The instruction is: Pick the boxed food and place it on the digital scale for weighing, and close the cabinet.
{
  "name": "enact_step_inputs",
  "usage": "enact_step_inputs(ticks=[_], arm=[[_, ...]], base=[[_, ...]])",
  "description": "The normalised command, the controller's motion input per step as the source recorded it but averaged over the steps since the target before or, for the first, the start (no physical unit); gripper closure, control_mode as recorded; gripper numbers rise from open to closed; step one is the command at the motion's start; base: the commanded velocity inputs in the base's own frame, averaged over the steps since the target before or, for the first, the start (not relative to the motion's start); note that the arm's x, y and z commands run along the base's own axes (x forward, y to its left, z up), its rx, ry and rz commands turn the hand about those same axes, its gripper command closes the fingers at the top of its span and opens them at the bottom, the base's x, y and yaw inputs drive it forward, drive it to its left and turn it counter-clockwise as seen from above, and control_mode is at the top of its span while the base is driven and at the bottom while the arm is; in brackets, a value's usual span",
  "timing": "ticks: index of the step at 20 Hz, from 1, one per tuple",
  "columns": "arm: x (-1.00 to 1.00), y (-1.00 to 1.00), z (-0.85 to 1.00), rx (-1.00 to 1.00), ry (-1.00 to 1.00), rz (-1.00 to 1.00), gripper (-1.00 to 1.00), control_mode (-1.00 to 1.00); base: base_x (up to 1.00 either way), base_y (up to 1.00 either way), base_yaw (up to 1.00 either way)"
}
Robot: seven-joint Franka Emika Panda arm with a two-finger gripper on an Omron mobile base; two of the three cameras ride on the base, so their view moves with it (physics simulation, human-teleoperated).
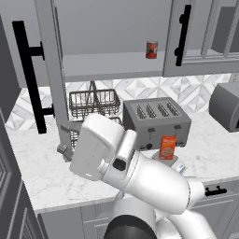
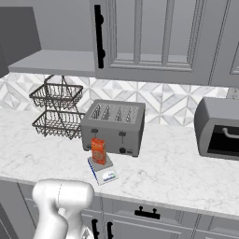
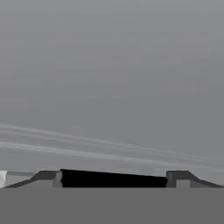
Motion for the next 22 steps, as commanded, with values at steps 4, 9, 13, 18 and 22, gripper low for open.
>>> enact_step_inputs(ticks=[4,9,13,18,22], arm=[[0.69,-0.05,-0.04,0.17,0.33,-0.24,-1.0,-1.0],[0.42,-0.01,0.0,0.04,0.12,-0.11,-1.0,-1.0],[-0.74,0.03,0.0,0.06,-0.04,0.0,-1.0,-1.0],[-0.29,0.24,-0.01,0.01,-0.02,-0.07,-1.0,-1.0],[0.81,0.0,0.0,0.0,0.15,-0.18,-1.0,-1.0]], base=[[0.0,0.0,0.0],[0.0,0.0,0.0],[0.0,0.0,0.0],[0.0,0.0,0.0],[0.0,0.0,0.0]])
